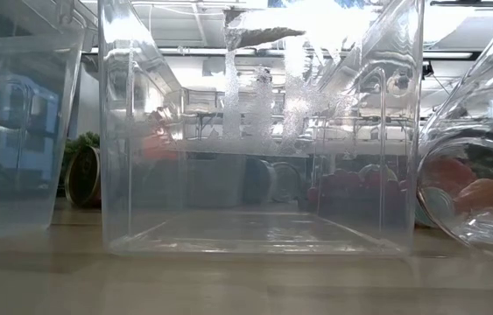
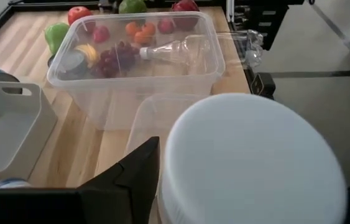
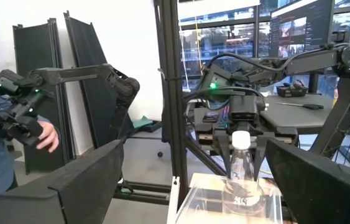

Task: Pick & Place Food Item
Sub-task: Put the top transparent plastic bottle into the left transparent bin

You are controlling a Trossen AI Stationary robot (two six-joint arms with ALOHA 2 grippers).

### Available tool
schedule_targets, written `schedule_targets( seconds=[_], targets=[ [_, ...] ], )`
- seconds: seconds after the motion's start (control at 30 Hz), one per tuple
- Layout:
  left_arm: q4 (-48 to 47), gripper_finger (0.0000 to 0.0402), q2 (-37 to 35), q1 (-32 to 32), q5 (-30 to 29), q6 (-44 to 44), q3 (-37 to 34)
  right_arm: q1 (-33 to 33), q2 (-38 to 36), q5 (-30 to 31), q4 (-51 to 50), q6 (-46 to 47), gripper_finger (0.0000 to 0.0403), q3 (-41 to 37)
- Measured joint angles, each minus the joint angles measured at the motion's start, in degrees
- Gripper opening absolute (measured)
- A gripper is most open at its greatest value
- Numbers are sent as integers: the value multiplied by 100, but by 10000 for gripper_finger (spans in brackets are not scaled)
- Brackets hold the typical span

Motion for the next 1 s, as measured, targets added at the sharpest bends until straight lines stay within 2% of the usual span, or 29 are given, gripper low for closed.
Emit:
schedule_targets(
  seconds=[0.3,1.0],
  targets=[
    [2,222,0,0,57,0,0,0,-2,-1,0,1,382,0],
    [54,226,-125,0,-94,4,4,0,-2,0,-7,-11,382,0]
  ],
)
